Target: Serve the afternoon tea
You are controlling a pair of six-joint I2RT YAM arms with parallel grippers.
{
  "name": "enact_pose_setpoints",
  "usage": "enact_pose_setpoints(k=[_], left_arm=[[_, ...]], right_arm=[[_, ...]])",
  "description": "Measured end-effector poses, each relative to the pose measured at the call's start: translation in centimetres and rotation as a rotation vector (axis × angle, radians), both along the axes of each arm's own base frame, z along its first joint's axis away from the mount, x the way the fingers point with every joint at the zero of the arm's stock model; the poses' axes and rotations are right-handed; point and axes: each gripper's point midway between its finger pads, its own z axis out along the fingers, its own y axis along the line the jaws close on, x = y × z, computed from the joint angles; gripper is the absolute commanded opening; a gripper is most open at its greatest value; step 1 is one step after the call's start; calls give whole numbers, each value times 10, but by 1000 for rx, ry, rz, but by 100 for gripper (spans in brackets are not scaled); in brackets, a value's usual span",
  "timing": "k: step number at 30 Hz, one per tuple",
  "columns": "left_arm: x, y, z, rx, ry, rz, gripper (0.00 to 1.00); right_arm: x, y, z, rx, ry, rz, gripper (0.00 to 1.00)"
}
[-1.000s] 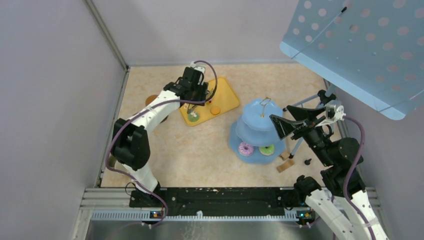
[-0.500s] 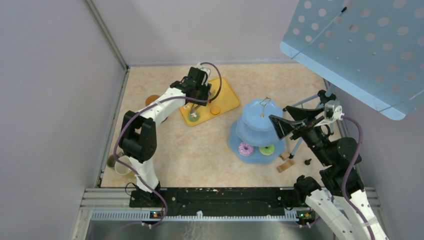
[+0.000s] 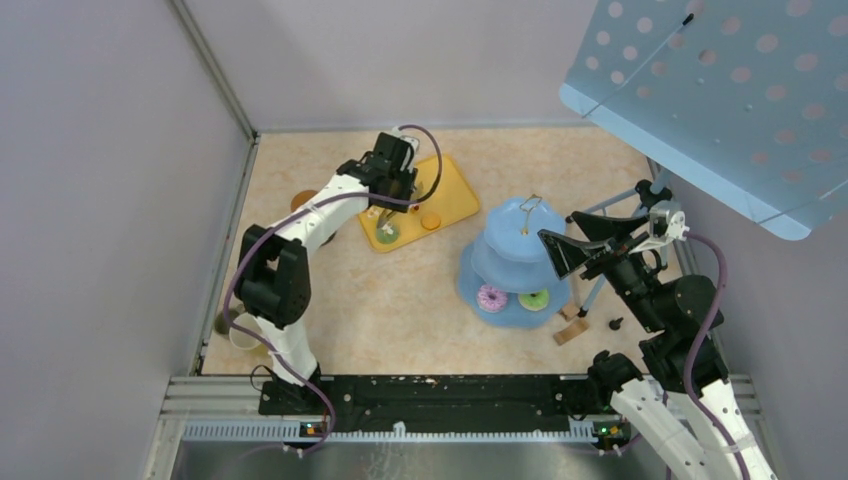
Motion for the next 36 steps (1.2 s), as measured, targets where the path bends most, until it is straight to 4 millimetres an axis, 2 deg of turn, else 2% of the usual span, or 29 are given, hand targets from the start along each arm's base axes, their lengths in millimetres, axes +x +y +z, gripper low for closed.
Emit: enact_pose_setpoints(k=[4,8,10,12,15,20,23,26,32,36], left_arm=[[-10,6,24,-2,-22,-5,36],[-26,10,66,-41,-83,-35,36],[-41,10,89,-72,-119,-71,35],[-62,10,106,-103,-142,-108,34],[-108,2,123,-143,-154,-201,34],[-183,-33,143,-223,-128,-408,34],[-222,-53,146,-287,-91,-522,35],[-251,-61,133,-317,-25,-582,35],[-273,-64,105,-334,65,-610,35],[-280,-73,104,-371,69,-648,36]], right_arm=[[0,0,0,1,0,0,97],[0,0,0,5,3,1,97],[0,0,0,6,3,1,97],[0,0,0,6,3,-1,97],[0,-1,0,5,2,-3,97],[1,-2,1,0,-5,-12,97],[1,-3,1,-5,-9,-20,97],[0,-5,3,-13,-10,-28,97],[-3,-8,8,-18,-25,-35,97],[-3,-8,7,-20,-25,-35,97]])
